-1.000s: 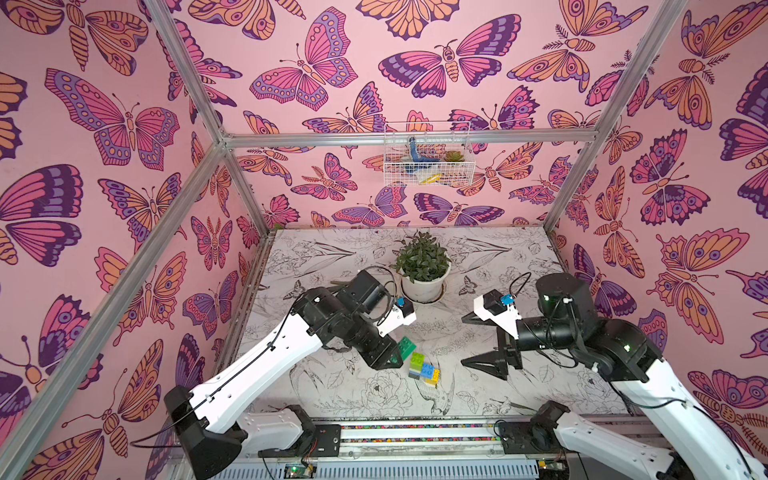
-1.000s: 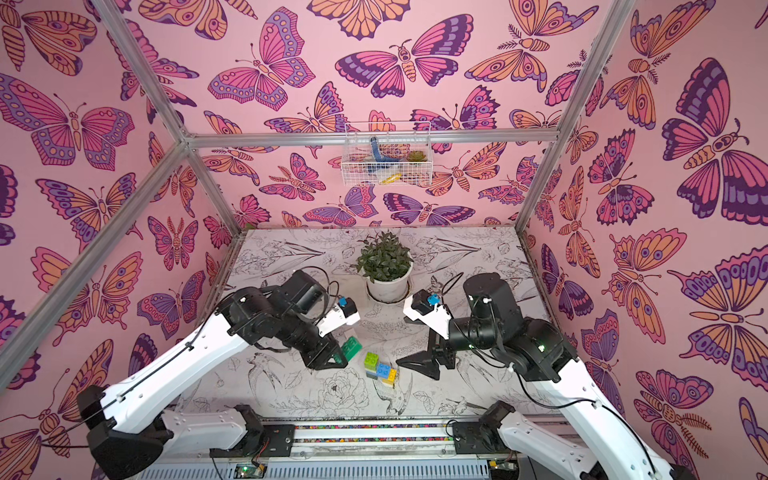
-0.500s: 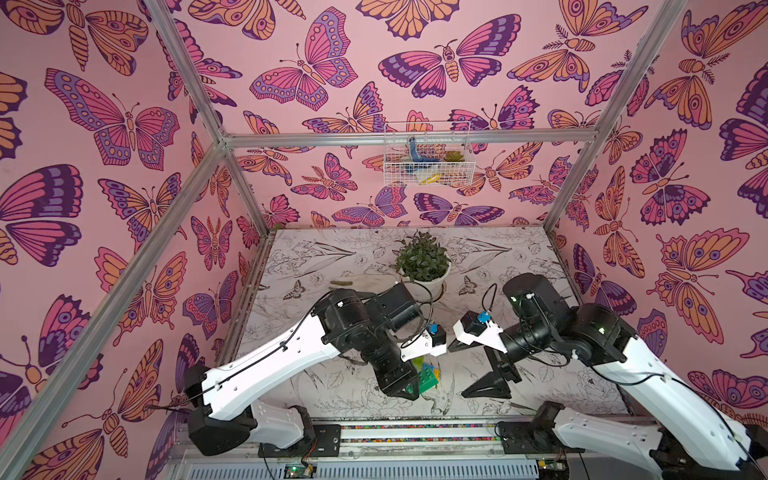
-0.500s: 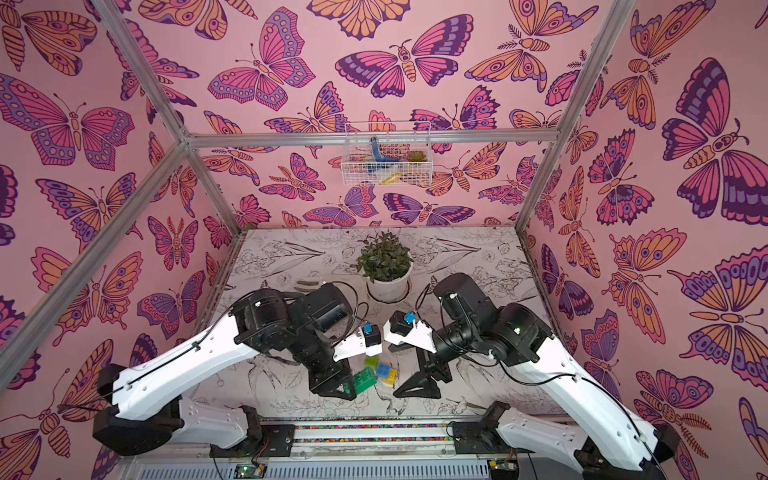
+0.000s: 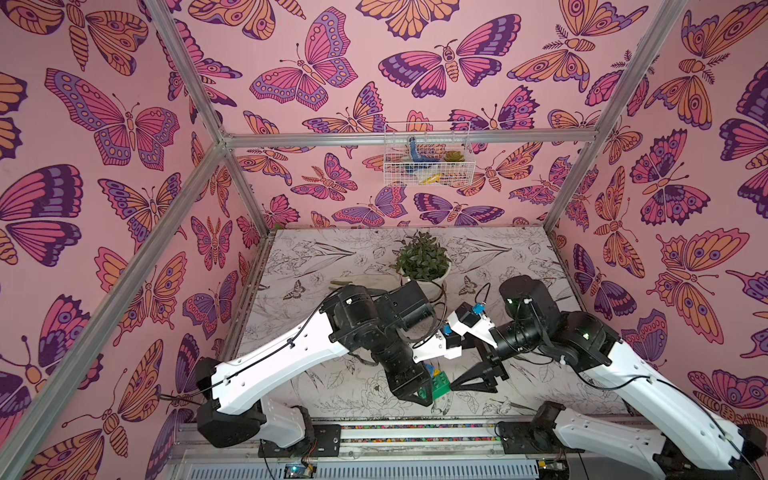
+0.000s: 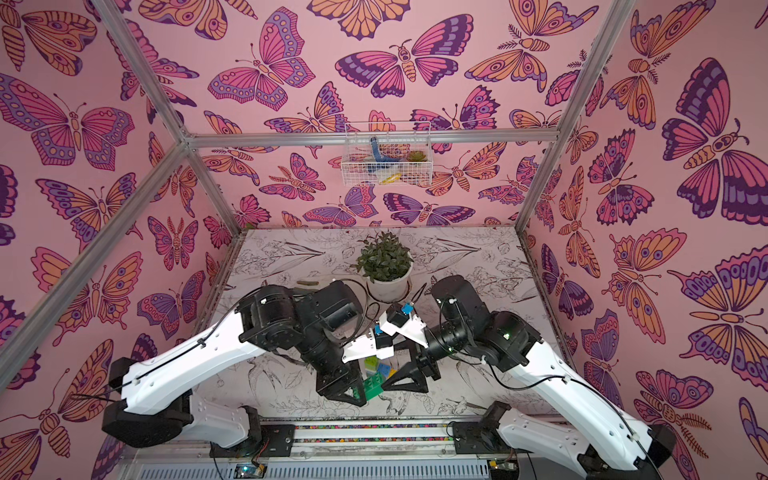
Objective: Assemble a giraffe with lego
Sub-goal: Pick up the lego brick from the center of the board.
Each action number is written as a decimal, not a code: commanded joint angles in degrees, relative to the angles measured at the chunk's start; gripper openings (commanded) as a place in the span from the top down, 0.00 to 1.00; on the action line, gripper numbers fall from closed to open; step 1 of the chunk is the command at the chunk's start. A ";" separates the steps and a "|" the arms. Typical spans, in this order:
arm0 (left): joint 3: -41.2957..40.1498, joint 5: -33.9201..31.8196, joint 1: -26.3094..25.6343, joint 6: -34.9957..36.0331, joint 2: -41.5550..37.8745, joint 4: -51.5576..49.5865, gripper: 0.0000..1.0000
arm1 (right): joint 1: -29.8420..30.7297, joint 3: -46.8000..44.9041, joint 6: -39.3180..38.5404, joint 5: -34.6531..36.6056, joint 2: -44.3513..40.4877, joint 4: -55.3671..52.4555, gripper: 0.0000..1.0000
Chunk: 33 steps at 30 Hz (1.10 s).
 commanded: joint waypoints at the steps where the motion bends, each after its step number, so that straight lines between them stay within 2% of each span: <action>1: 0.90 1.18 -0.56 0.05 0.55 -0.75 1.00 | 0.69 -0.40 2.06 -2.27 0.20 2.34 0.10; 14: 1.16 -1.16 -0.89 0.42 0.97 -0.67 1.00 | 3.11 1.65 -5.05 -3.59 3.31 -7.55 0.13; 23: 1.10 -4.24 -1.52 0.80 1.18 -0.59 1.00 | 3.46 1.86 -6.47 -4.15 4.95 -8.74 0.14; 26: -0.50 -6.66 -1.44 0.98 0.42 0.80 1.00 | 3.21 0.87 -3.87 -1.77 3.64 -6.20 0.11; 30: -4.00 -8.13 -1.26 0.36 -1.57 4.16 1.00 | 2.67 -4.34 4.37 1.26 -0.93 3.69 0.08; 33: -5.96 -7.73 -0.94 -0.45 -2.85 6.14 1.00 | -0.25 -6.82 9.23 2.38 -4.57 8.55 0.07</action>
